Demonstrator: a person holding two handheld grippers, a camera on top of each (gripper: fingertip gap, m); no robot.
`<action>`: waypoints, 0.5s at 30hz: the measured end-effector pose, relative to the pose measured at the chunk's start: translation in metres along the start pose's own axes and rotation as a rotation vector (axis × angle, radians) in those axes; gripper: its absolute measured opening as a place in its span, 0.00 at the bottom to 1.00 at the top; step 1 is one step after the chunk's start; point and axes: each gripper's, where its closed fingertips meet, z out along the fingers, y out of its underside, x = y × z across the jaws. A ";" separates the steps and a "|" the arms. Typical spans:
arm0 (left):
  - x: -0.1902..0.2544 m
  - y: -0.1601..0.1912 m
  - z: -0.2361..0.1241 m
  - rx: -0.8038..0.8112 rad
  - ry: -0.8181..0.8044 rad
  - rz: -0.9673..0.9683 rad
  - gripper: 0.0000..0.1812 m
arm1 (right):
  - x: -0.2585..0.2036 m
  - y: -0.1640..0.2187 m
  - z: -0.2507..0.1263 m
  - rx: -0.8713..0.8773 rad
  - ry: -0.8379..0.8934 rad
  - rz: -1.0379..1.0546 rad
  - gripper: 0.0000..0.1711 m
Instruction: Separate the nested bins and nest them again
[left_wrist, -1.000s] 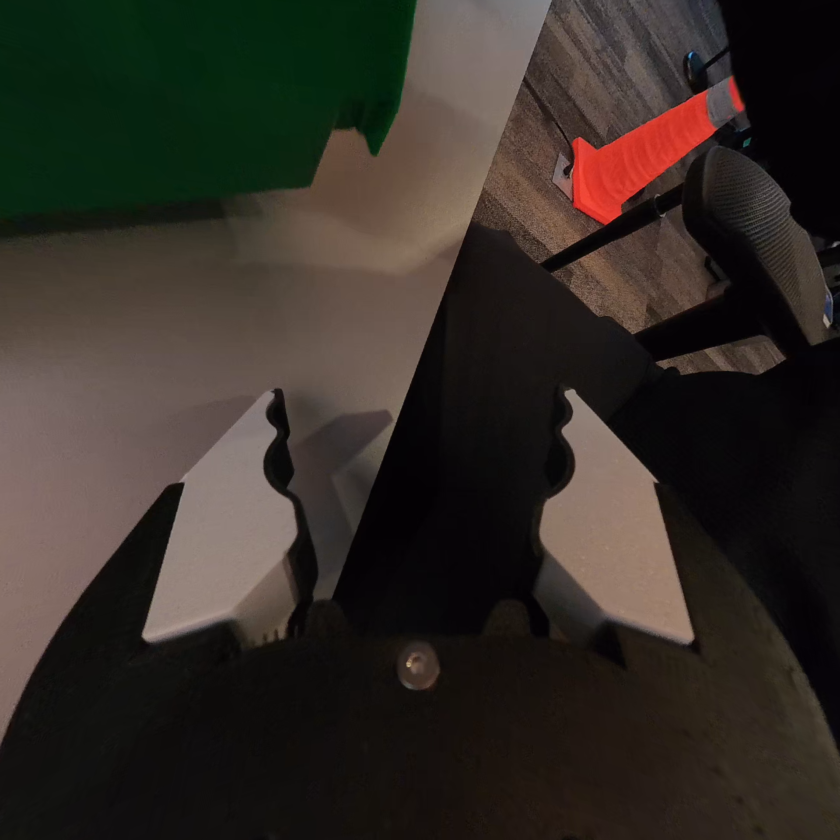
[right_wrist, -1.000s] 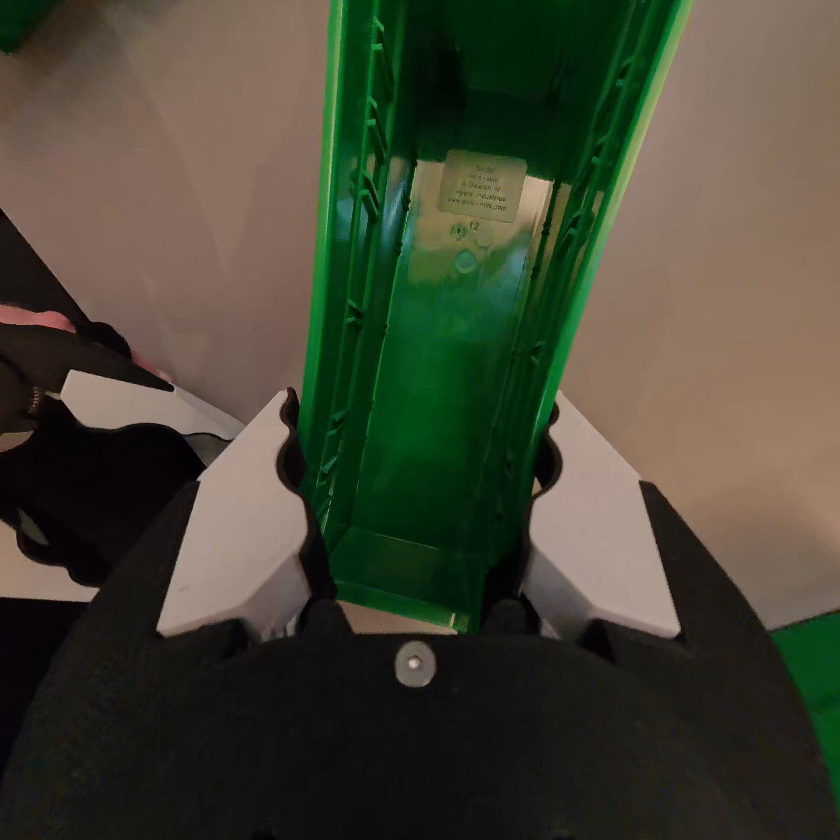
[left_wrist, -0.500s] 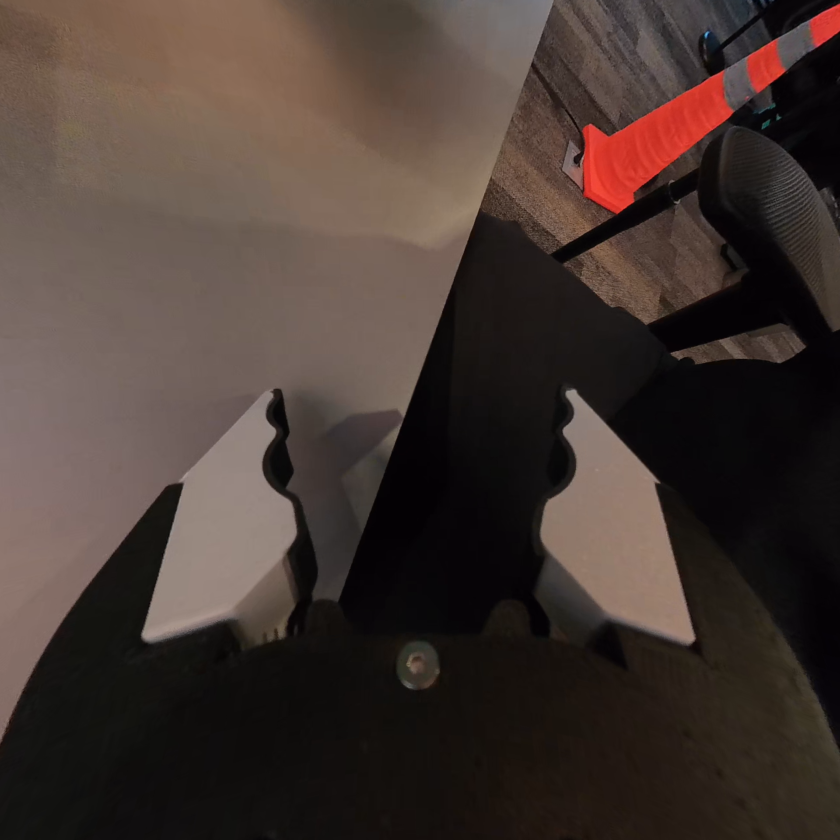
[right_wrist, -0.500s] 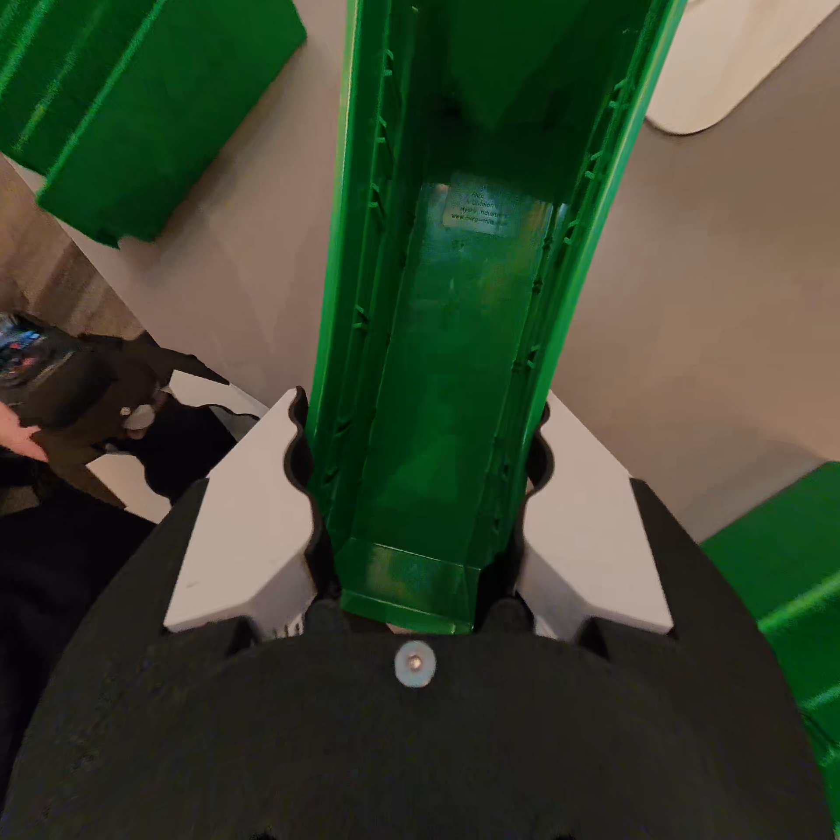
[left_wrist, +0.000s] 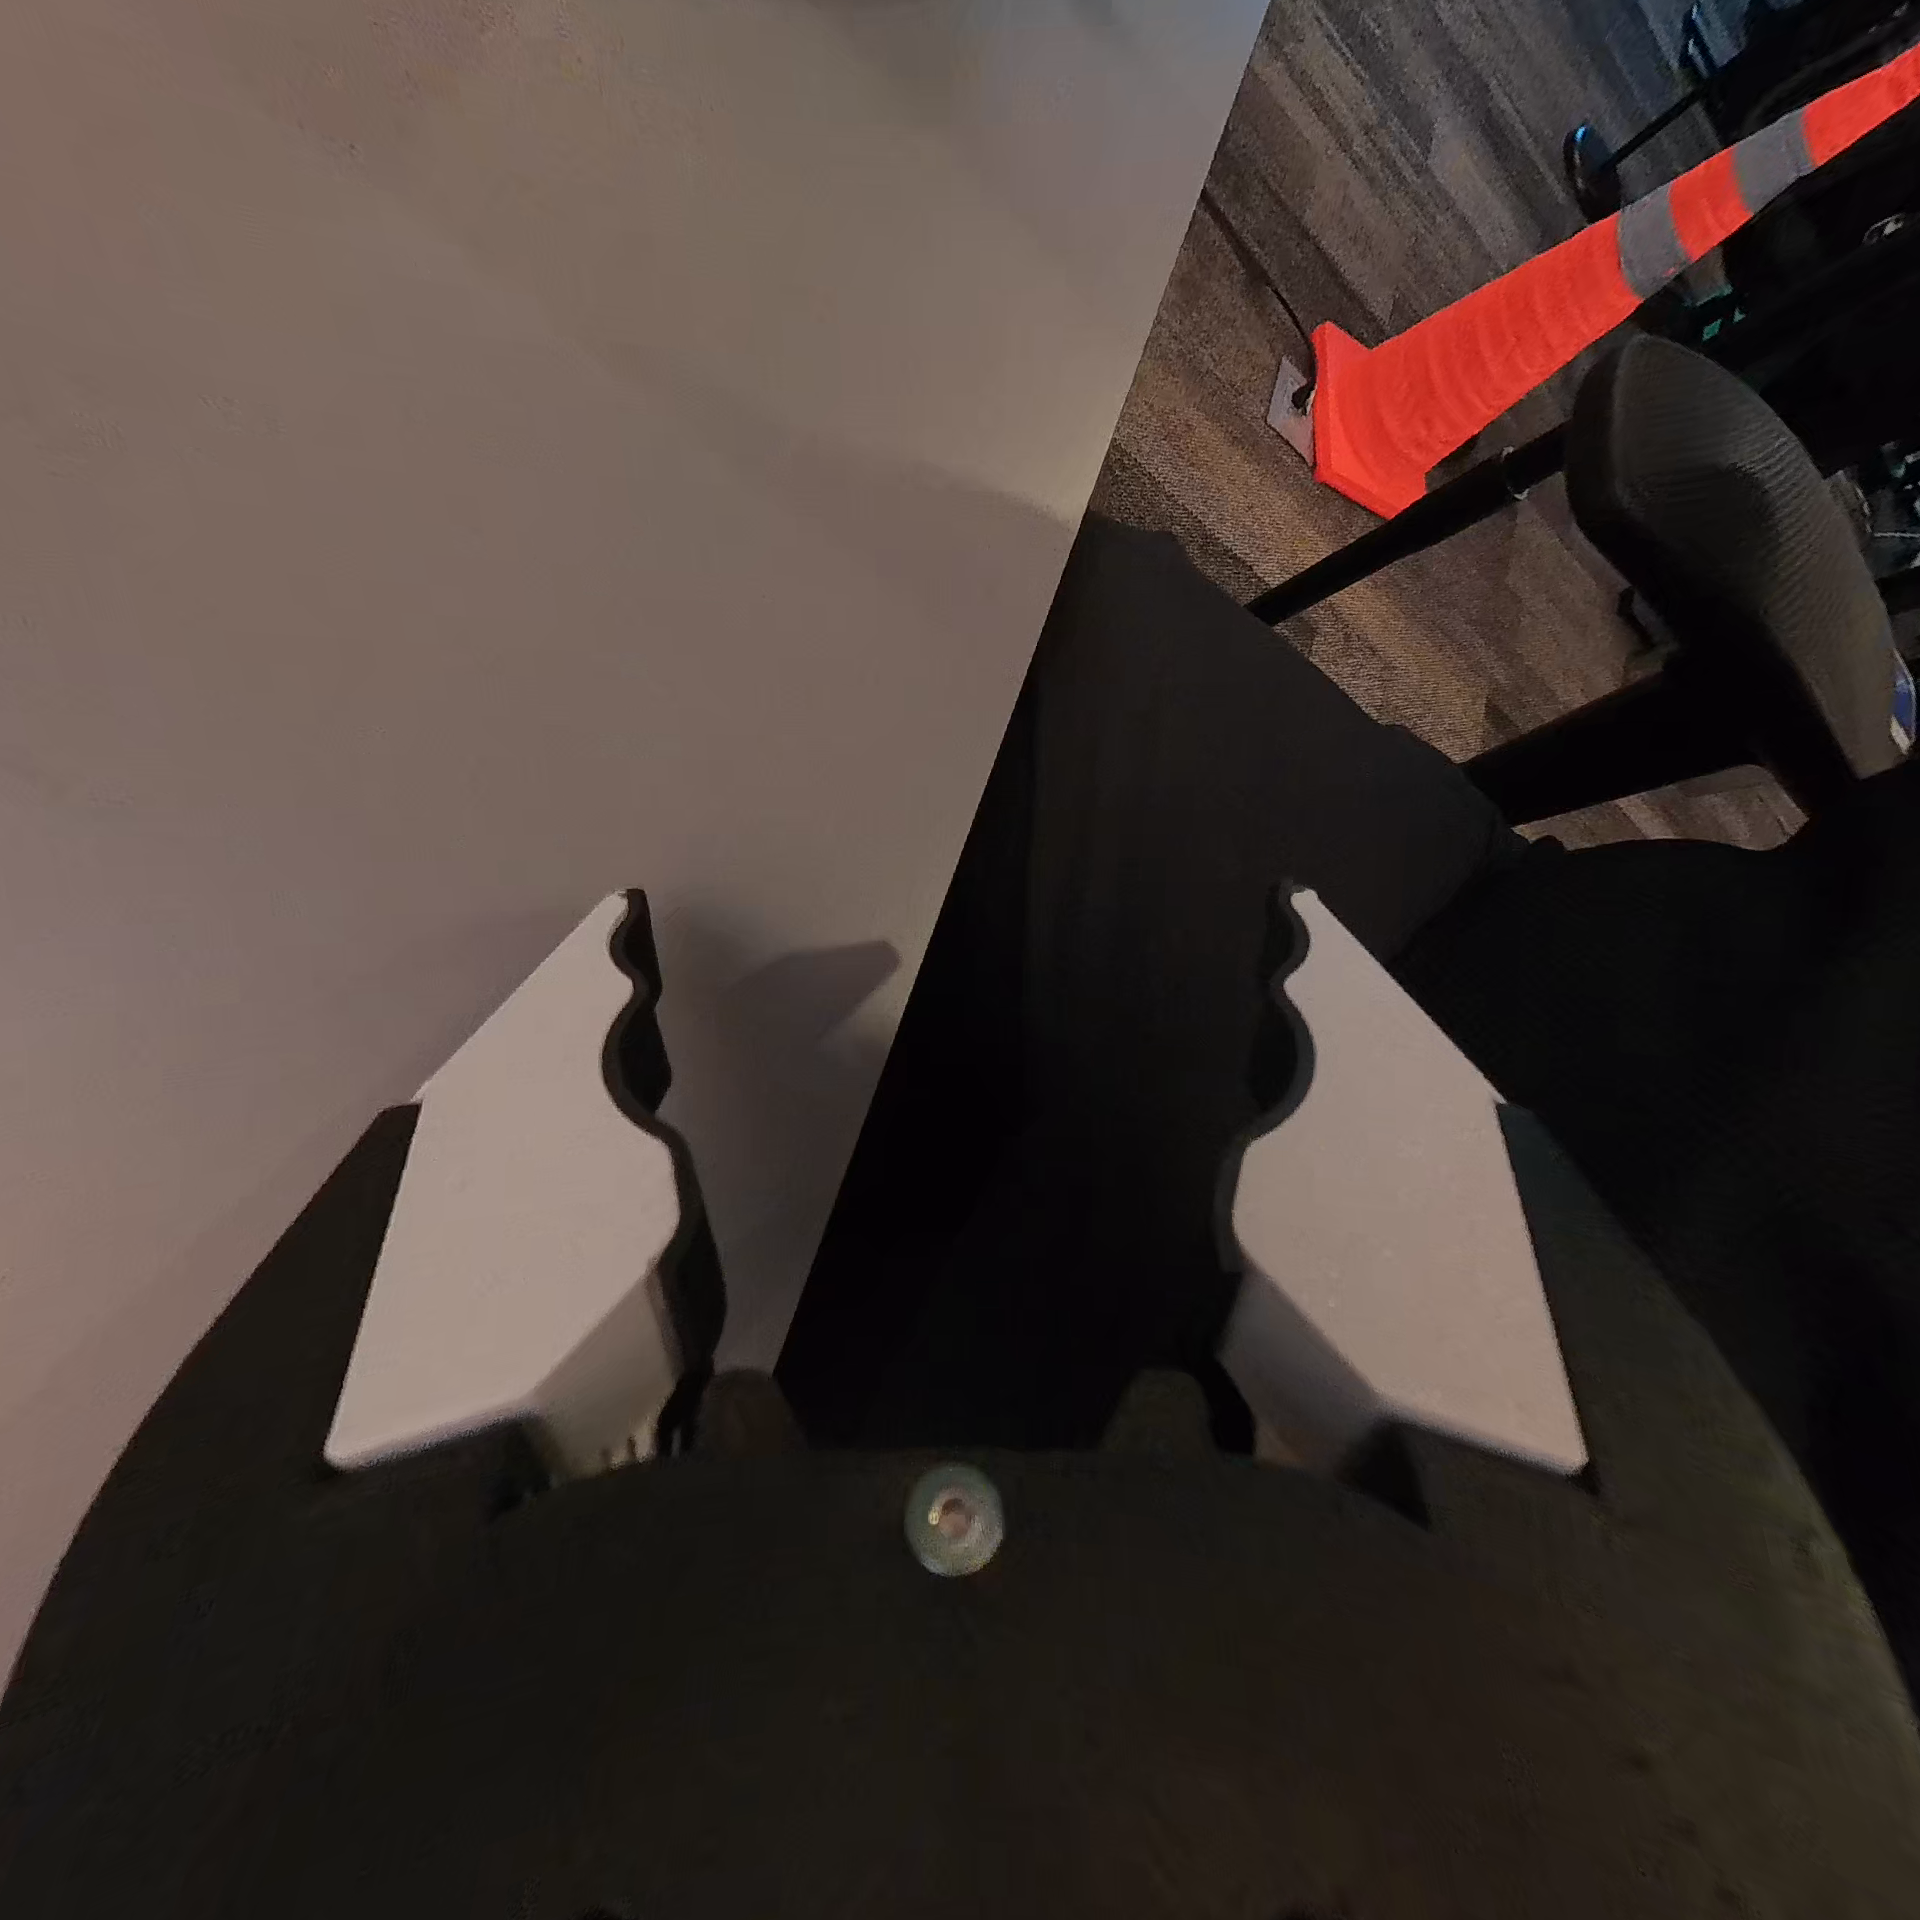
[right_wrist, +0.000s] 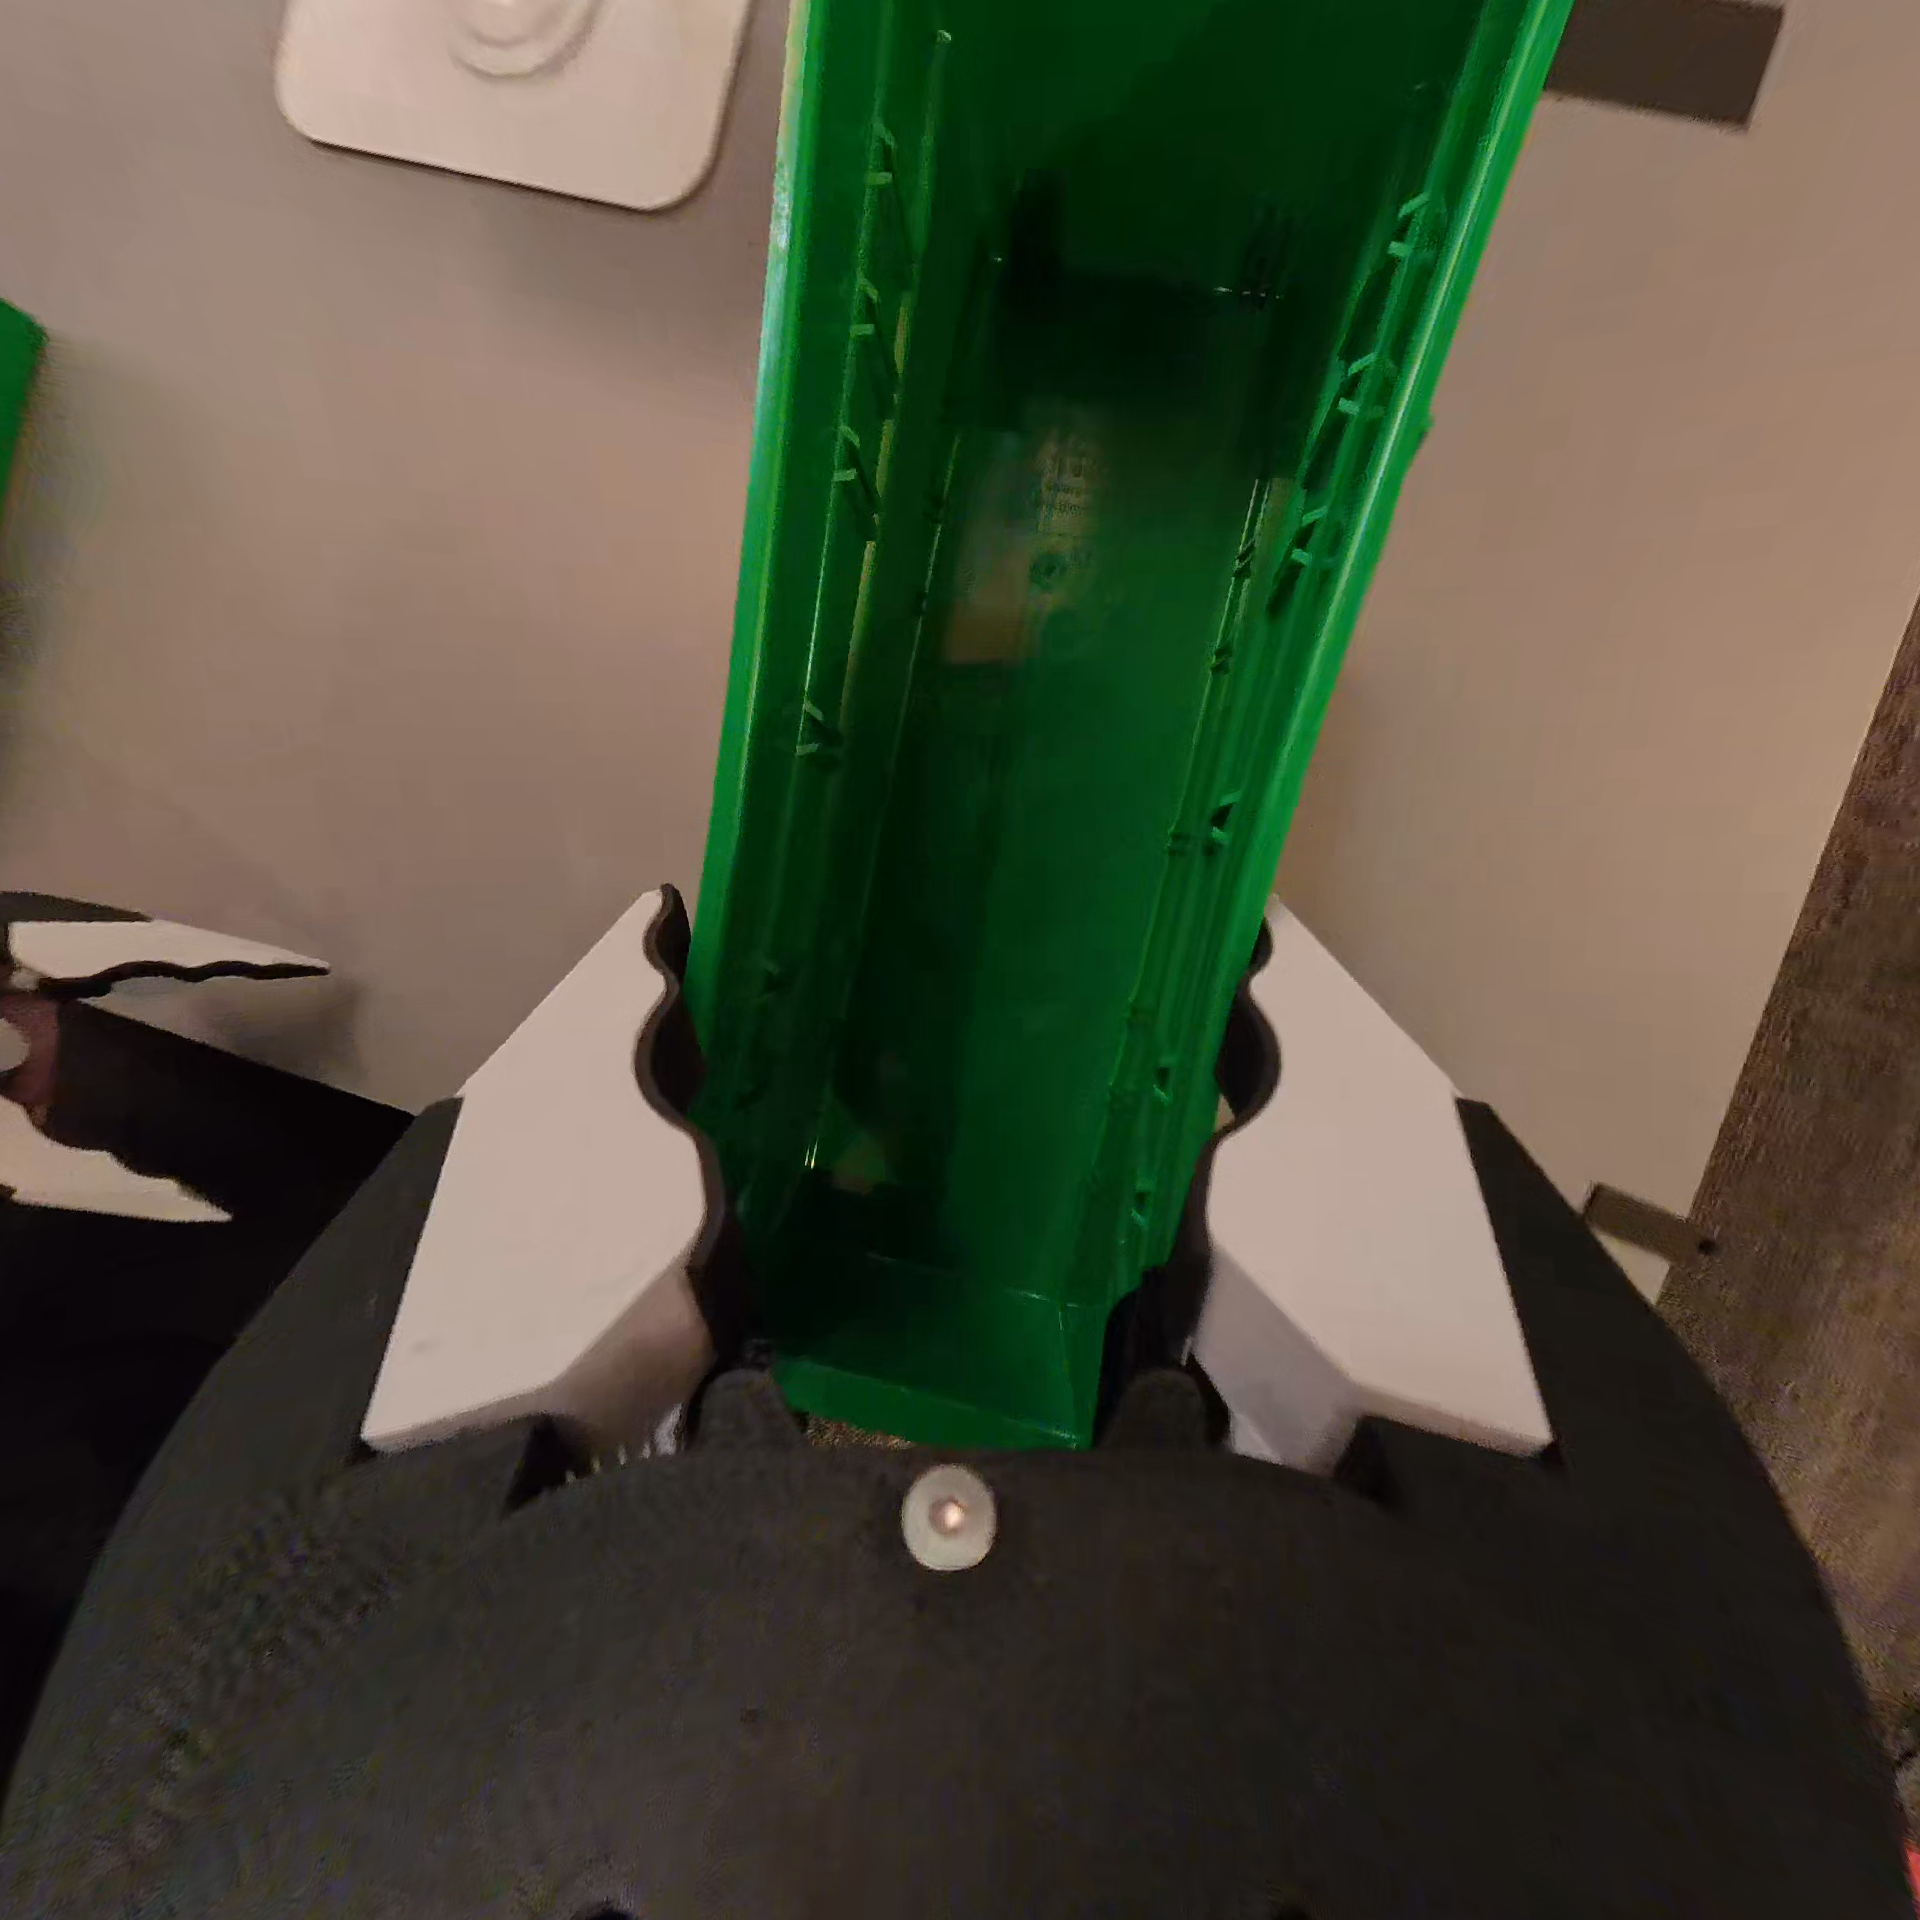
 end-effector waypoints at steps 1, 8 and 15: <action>0.000 0.000 0.000 -0.003 -0.003 0.001 0.63 | 0.007 0.006 0.005 -0.008 0.008 0.022 0.60; -0.001 -0.002 -0.001 0.002 -0.020 0.002 0.63 | 0.025 0.029 0.050 -0.049 -0.007 0.132 0.62; -0.003 -0.002 -0.003 0.003 -0.026 0.003 0.63 | 0.034 0.040 0.069 -0.120 0.042 0.129 0.63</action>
